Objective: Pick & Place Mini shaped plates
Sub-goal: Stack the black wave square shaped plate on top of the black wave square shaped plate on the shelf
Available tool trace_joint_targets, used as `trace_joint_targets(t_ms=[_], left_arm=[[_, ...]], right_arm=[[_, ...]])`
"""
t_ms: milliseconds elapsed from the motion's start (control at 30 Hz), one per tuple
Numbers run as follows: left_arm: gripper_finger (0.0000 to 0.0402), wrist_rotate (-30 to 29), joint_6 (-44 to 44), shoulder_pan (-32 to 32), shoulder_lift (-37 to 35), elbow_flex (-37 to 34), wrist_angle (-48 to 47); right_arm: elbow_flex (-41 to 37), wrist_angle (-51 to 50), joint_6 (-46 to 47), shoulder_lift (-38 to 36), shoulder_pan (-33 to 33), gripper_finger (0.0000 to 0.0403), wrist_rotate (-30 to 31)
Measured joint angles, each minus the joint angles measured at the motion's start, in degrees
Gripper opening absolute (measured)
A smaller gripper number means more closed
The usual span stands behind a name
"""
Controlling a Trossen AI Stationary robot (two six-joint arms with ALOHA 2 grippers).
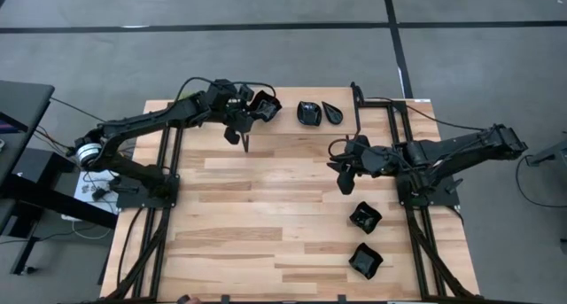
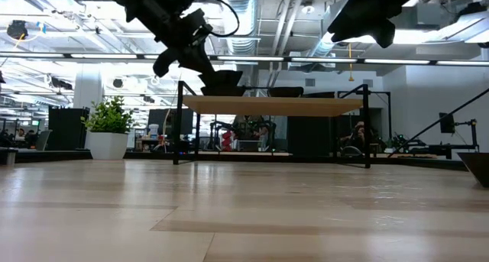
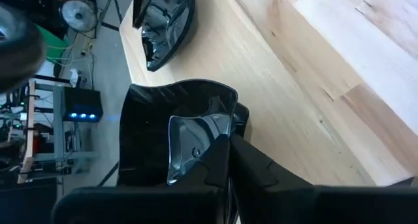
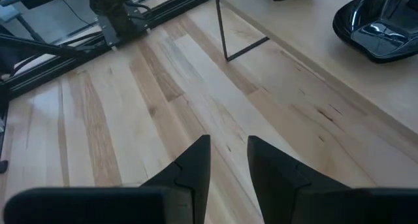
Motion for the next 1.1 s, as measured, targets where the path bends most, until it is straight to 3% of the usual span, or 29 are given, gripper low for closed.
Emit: trace_joint_targets(t_ms=[533, 867, 1100], left_arm=[[0.0021, 0.0, 1.1, 0.0, 0.0, 0.0, 0.0], [0.0085, -0.4, -0.4, 0.0, 0.0, 0.0, 0.0], [0.0107, -9.1, -4.1, -1.0, -2.5, 0.0, 0.4]], right_arm=[[0.0, 0.0, 0.2, 0.0, 0.0, 0.0098, 0.0], [0.0, 0.0, 1.7, 0.0, 0.0, 0.0098, 0.0], [0.1, -2.5, 1.7, 0.0, 0.2, 0.0098, -1.2]])
